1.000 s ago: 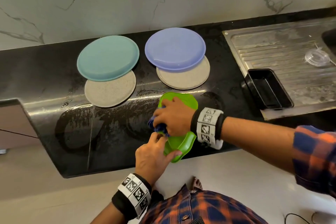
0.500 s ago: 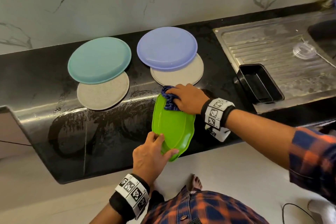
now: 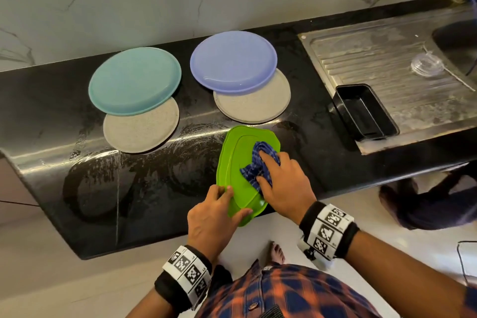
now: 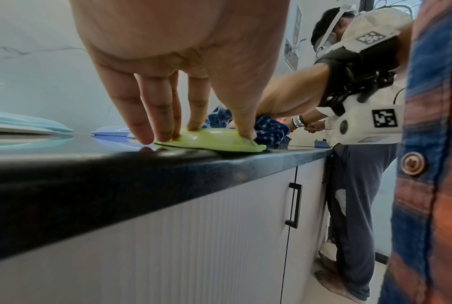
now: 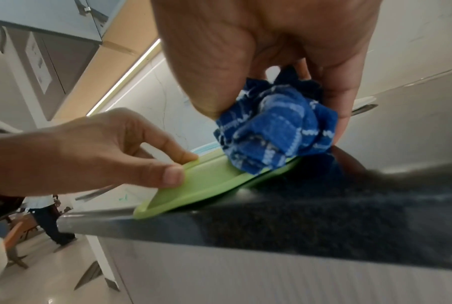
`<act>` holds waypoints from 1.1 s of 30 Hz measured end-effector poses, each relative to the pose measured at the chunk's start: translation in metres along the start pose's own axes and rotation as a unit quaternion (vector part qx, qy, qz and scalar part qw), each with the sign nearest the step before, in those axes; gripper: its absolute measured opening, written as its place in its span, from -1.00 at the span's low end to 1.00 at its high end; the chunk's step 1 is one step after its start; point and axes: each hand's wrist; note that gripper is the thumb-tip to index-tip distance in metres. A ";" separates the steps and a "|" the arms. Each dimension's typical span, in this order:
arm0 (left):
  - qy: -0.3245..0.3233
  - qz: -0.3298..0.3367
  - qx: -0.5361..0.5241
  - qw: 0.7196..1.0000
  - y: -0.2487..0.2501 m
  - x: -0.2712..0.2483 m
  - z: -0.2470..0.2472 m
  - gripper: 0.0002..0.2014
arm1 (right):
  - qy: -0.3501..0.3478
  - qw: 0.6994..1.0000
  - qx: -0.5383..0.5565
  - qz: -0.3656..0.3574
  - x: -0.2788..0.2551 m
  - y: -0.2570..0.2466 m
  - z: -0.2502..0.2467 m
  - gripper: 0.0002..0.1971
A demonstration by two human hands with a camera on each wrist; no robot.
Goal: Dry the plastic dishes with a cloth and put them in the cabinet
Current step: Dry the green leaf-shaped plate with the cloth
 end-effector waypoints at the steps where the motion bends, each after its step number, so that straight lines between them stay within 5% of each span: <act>1: 0.004 0.002 -0.003 1.000 0.001 -0.002 0.001 -0.30 | -0.007 1.000 0.002 -0.003 -0.005 0.000 0.000 -0.39; 10: 0.021 -0.009 -0.085 0.996 -0.023 -0.011 -0.017 -0.44 | -0.143 0.981 0.041 -0.129 0.066 -0.038 -0.017 -0.39; 16: 0.032 0.038 -0.150 0.987 -0.085 0.043 -0.047 -0.45 | -0.222 0.955 0.018 -0.197 0.114 -0.078 -0.031 -0.36; 19: -0.097 0.086 -0.147 0.981 -0.118 0.077 -0.052 0.00 | -0.222 0.956 0.003 -0.190 0.121 -0.079 -0.030 -0.34; 22: -0.166 0.126 -0.138 0.968 -0.133 0.095 -0.049 0.24 | -0.211 0.961 0.033 -0.174 0.117 -0.074 -0.025 -0.34; 33: -0.141 0.123 -0.162 0.969 -0.143 0.095 -0.025 0.21 | -0.097 0.991 0.064 -0.065 0.000 -0.010 -0.002 -0.42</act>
Point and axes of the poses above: each hand's wrist, its own x-axis towards the middle knuckle, its own z-axis out of the palm, y = z × x, and after that the axes turned 12 degrees about z, right-handed
